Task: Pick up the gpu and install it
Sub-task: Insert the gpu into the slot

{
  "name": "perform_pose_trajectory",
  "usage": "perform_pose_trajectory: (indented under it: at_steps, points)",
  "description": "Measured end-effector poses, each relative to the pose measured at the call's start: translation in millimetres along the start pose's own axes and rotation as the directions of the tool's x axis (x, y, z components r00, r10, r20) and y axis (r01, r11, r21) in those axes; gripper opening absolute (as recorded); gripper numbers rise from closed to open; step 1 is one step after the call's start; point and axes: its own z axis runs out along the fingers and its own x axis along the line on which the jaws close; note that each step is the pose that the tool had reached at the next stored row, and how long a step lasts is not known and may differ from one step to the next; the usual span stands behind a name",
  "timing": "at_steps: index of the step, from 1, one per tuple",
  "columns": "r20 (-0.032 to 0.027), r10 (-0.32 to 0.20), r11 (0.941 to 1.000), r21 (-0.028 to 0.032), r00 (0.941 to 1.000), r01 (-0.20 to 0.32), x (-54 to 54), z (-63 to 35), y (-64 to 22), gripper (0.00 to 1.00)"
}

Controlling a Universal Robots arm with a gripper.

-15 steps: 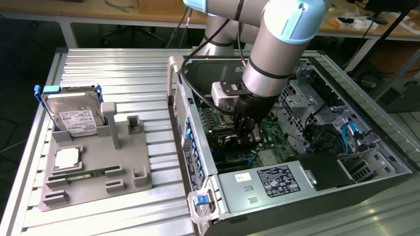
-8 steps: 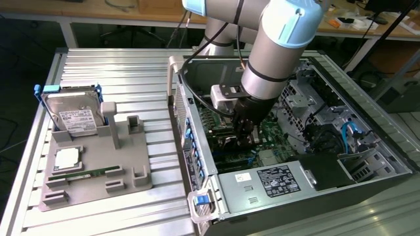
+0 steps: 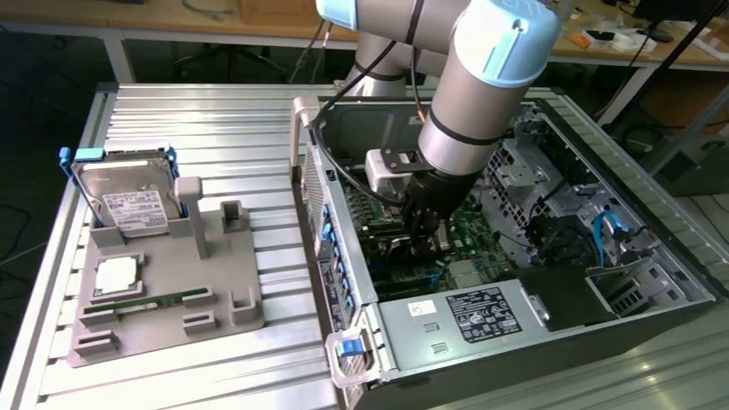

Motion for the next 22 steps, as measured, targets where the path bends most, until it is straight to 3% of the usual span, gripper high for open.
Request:
perform_pose_trajectory:
  at_steps: [4, 6, 7, 14, 15, 16, 20, 22]
  points:
    - [-0.0015, 0.0, 1.0, -0.0007, 1.0, 0.0, 0.2, -2.9, 0.0, 0.52]
    - [-0.0021, 0.0, 1.0, -0.0006, 1.0, 0.0, 0.2, -8.2, 0.1, 0.52]
    - [-0.0028, 0.0, 1.0, -0.0005, 1.0, 0.0, 0.2, -11.7, 0.1, 0.58]
    - [-0.0111, 0.0, 1.0, -0.0002, 0.9999, 0.0, 0.3, -42.5, 0.3, 0.58]
    - [-0.011, 0.0, 1.0, -0.0003, 0.9999, 0.0, 0.3, -42.7, 0.4, 0.58]
    - [-0.0107, 0.0, 1.0, -0.0002, 0.9999, 0.0, 0.3, -42.6, 0.4, 0.57]
    - [-0.0103, 0.0, 1.0, -0.0003, 0.9999, 0.0, 0.3, -42.7, 0.4, 0.32]
    - [-0.0098, 0.0, 1.0, -0.0003, 1.0, 0.0, 0.3, -42.7, 0.4, 0.26]
